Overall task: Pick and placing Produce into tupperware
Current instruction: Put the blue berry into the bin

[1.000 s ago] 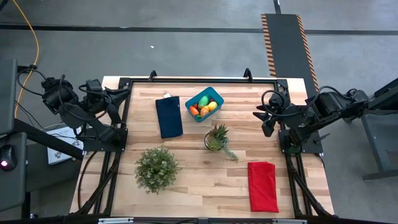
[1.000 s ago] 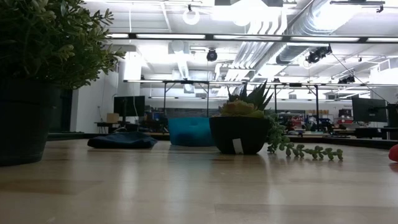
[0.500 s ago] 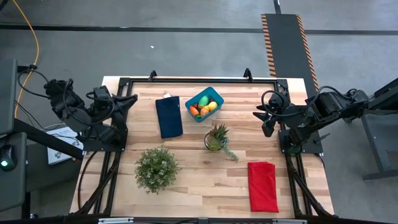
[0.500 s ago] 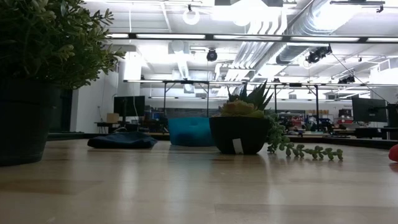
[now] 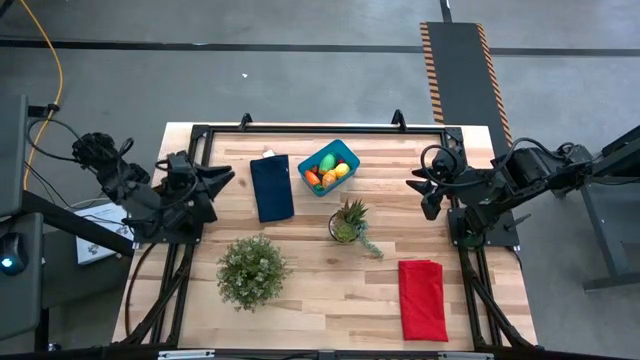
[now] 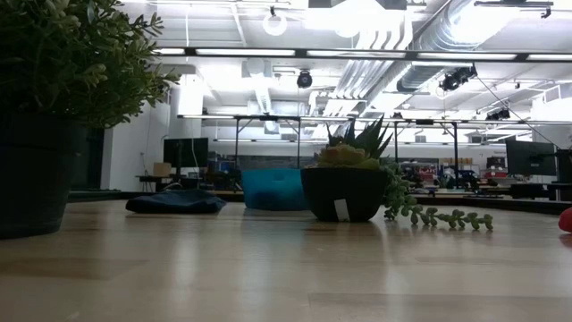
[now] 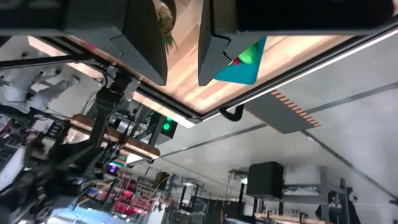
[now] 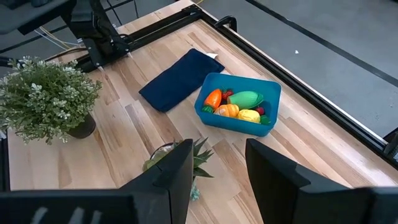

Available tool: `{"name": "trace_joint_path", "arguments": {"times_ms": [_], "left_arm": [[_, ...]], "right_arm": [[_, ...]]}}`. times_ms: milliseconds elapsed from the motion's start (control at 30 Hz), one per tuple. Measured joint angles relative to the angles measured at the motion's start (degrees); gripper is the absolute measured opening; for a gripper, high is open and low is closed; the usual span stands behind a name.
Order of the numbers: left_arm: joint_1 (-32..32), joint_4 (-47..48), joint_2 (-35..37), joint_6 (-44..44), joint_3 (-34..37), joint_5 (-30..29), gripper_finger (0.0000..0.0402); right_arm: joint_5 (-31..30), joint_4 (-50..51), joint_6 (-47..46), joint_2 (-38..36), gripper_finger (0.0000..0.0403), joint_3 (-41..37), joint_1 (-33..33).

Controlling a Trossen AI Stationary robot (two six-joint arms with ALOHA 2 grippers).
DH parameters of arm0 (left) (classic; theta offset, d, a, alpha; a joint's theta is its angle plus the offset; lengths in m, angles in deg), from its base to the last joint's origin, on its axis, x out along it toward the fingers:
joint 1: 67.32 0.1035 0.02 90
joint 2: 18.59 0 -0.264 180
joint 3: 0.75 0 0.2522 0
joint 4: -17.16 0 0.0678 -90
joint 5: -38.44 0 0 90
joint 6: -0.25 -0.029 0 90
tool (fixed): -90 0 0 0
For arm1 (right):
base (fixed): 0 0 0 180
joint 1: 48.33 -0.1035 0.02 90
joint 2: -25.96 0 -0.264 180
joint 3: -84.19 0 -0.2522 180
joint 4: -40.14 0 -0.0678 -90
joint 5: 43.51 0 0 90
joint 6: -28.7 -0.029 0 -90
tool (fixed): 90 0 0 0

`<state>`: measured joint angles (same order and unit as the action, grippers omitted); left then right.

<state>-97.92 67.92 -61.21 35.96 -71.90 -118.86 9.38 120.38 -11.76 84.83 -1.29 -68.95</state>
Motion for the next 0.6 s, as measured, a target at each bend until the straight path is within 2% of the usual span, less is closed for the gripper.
{"name": "trace_joint_path", "arguments": {"times_ms": [133,300,433,600], "left_arm": [[6.7,-9.1,0.0,-6.7,3.2,7.8,0.0081],[19.3,-23.5,0.0,-14.4,8.4,24.9,0.0069],[29.1,-25.2,-0.7,-14.3,9.8,39.7,0.0065],[36.9,-25.8,-3.0,-13.9,9.9,52.3,0.0063]], "right_arm": [[0.0,0.0,-0.6,0.0,0.0140,0.0,0.0],[0.0,0.0,-1.1,0.0,0.0140,0.0,0.0],[0.1,0.1,-2.0,0.0,0.0140,0.0,0.0],[0.9,0.1,-2.6,0.0,0.0140,0.0,0.0]]}}
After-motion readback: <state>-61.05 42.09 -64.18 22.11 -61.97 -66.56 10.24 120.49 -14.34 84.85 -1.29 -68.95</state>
